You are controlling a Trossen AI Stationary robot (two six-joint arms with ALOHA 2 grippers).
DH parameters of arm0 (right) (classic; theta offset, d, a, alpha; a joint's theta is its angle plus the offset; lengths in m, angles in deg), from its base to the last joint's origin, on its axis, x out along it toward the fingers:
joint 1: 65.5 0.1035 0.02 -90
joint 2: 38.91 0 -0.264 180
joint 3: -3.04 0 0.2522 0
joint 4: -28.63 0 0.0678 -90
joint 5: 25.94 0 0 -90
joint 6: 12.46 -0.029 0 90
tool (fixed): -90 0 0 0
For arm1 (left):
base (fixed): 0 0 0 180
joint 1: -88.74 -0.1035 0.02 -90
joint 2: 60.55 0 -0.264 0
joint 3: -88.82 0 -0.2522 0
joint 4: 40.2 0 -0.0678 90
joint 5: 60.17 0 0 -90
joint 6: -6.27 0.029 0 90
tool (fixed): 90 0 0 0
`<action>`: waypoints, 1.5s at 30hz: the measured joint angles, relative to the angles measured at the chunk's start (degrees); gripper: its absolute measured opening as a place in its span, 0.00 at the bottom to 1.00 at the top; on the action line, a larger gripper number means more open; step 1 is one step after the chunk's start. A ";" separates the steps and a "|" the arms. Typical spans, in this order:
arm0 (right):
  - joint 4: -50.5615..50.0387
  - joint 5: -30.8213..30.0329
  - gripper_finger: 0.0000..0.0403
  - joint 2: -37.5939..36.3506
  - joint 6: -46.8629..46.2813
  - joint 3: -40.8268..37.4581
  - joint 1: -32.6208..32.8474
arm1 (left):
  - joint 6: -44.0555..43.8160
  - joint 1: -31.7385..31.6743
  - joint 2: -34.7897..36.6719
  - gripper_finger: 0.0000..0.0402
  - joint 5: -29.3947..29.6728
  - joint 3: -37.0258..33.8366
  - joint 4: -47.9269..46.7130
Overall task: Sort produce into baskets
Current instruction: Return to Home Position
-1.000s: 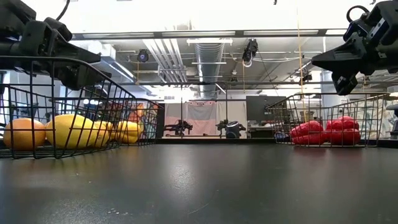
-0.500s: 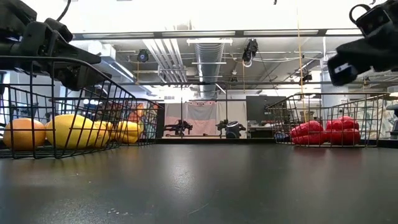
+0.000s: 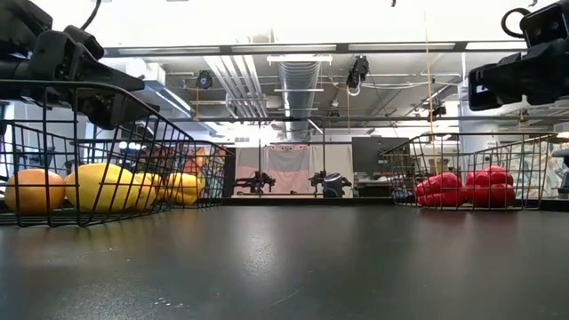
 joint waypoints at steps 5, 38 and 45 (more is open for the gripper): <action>-0.30 -8.96 0.03 0.00 -3.95 -0.02 -0.02 | 0.00 -0.01 0.00 0.99 0.00 0.00 0.09; 3.15 -11.85 0.03 0.00 -14.25 0.44 0.02 | 0.00 -0.01 0.00 0.99 -0.04 0.00 0.16; 3.19 -11.85 0.03 0.00 -14.25 0.48 0.02 | 0.00 0.01 0.00 0.99 -0.04 0.00 0.16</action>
